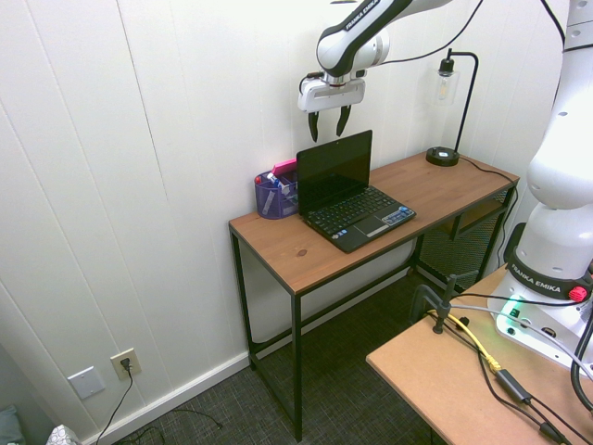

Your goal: Close the laptop lid

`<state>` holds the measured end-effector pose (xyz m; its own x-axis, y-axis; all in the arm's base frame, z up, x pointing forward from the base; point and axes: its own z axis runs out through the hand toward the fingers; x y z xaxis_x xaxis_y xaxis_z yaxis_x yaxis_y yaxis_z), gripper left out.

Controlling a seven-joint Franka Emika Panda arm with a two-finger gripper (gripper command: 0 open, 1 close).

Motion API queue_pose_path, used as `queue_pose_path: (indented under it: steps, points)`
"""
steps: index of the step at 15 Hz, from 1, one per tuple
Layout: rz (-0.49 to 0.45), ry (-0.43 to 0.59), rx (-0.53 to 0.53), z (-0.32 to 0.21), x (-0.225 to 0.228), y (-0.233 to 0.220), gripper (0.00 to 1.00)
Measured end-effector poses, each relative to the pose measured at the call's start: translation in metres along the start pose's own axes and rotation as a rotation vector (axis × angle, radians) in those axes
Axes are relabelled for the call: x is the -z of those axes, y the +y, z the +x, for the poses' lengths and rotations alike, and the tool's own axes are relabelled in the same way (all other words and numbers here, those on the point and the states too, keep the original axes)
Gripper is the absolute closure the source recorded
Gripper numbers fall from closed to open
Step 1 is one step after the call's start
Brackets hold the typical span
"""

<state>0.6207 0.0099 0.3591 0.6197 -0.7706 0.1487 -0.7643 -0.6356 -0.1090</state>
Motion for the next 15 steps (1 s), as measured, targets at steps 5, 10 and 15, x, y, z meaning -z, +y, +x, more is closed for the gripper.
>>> queue_pose_path:
  steps: [5, 10, 15]
  points:
    - [-0.021, -0.005, -0.011, 0.003, -0.017, -0.004, 1.0]
    - [-0.027, -0.009, -0.015, 0.0, -0.022, -0.006, 1.0]
    - [-0.031, -0.012, -0.019, -0.003, -0.023, -0.008, 1.0]
